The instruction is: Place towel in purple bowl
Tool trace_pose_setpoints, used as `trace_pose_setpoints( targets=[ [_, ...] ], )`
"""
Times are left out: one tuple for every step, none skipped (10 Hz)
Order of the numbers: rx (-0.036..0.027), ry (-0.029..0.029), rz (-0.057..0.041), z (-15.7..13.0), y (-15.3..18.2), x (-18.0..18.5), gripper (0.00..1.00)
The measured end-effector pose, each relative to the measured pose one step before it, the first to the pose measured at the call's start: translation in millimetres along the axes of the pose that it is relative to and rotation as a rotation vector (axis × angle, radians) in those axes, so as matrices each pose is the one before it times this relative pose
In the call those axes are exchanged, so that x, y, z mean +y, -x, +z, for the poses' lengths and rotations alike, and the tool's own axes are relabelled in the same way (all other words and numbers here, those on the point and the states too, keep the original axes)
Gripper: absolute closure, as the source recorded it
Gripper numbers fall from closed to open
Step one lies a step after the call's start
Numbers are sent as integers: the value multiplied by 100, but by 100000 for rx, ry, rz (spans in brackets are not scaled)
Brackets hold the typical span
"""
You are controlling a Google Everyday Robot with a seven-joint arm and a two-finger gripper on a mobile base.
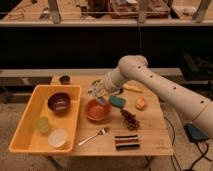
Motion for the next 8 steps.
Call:
trace_pose_setpoints(
  targets=[
    [-2909,-1675,-809,957,1839,-1659,97],
    [-2273,-1063,-979,1019,1657,-1379,97],
    [-2533,-1340,-1292,1424,2134,-1811,97],
    [-1570,-791,-1030,1368,1696,-1489,97],
    [-1409,-66,-792,1625,1532,-1191,97],
    [-1369,450,-1101,1792,1566,-1046,97],
    [-919,1146,-1642,1894,1467,-647,97],
    [-914,1793,-1948,2045,1491,-525,97]
  ],
)
